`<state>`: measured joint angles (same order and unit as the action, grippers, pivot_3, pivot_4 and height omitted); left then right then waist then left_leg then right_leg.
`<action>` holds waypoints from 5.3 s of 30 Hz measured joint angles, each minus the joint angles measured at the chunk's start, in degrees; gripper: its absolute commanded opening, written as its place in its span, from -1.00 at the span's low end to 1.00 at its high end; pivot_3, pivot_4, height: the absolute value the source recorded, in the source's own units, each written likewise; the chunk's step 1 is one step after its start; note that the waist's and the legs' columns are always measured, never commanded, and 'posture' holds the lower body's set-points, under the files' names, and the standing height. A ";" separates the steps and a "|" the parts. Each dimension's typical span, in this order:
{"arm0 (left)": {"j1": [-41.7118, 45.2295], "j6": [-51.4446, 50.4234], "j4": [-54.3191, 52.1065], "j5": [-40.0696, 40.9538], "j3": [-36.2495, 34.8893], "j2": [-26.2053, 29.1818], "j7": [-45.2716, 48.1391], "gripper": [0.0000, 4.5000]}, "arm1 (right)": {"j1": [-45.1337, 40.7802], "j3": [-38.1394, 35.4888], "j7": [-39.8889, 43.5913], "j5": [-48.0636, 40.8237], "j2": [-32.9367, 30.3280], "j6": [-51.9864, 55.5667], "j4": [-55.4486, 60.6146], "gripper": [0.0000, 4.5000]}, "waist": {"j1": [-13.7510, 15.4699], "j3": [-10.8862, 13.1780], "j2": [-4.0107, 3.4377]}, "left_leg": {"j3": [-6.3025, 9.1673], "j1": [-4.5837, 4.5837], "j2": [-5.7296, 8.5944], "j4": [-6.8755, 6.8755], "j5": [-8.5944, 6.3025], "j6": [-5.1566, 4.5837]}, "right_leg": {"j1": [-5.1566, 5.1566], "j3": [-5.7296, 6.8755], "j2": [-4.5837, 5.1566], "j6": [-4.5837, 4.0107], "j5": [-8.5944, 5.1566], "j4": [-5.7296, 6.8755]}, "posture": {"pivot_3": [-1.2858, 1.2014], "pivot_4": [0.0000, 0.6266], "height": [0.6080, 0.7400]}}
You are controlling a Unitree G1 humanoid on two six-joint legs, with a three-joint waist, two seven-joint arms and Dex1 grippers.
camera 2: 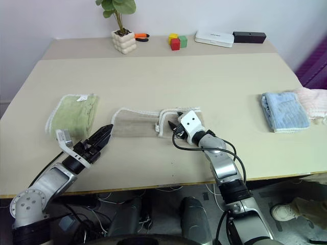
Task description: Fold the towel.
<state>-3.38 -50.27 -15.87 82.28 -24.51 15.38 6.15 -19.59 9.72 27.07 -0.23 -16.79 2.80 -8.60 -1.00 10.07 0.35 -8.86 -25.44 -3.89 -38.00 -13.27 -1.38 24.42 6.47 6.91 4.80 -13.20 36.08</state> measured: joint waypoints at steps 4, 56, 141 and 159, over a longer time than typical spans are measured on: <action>-0.27 0.60 -0.01 0.97 0.77 -0.11 -1.63 1.00 | -1.16 -1.08 -0.86 0.11 -0.13 0.68 0.00 0.97 | 0.08 0.00 -0.01 | 0.01 0.00 -0.02 0.00 0.00 0.01 | 0.03 0.00 0.02 -0.04 0.00 -0.01 | 0.03 -0.52 1.00; 13.96 3.10 15.42 23.22 9.06 8.03 -25.28 -0.99 | -3.70 -5.46 -1.46 -2.81 -0.39 8.72 6.18 1.00 | 0.36 -0.04 -0.21 | 0.07 0.00 0.02 0.11 -0.03 -0.02 | 0.16 0.05 0.13 -0.10 0.00 -0.24 | 0.03 -0.52 1.00; 37.86 16.05 26.32 -48.50 21.06 -16.63 29.75 -1.00 | 2.03 -17.91 -12.38 -17.48 3.99 26.18 24.24 -0.99 | 1.26 0.05 -0.16 | 0.40 -0.60 0.16 -0.27 0.14 -0.23 | 0.14 0.17 -0.08 0.16 0.18 -0.04 | 0.03 -0.52 1.00; 40.67 24.86 40.75 -62.07 27.93 -20.63 21.51 -1.00 | 4.17 -8.28 -14.55 -6.83 4.87 16.35 11.77 -0.99 | 1.20 0.05 -0.16 | 0.45 -0.59 0.15 -0.21 0.15 -0.21 | 0.17 0.22 -0.12 0.17 0.18 -0.01 | 0.03 -0.52 1.00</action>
<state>37.29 -25.41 24.89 20.21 3.43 -5.24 27.66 -15.43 1.44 12.52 -7.07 -11.92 19.15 3.17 0.20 10.11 0.19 -8.42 -26.03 -3.74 -38.20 -13.12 -1.60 24.59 6.69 6.78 4.97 -13.02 36.07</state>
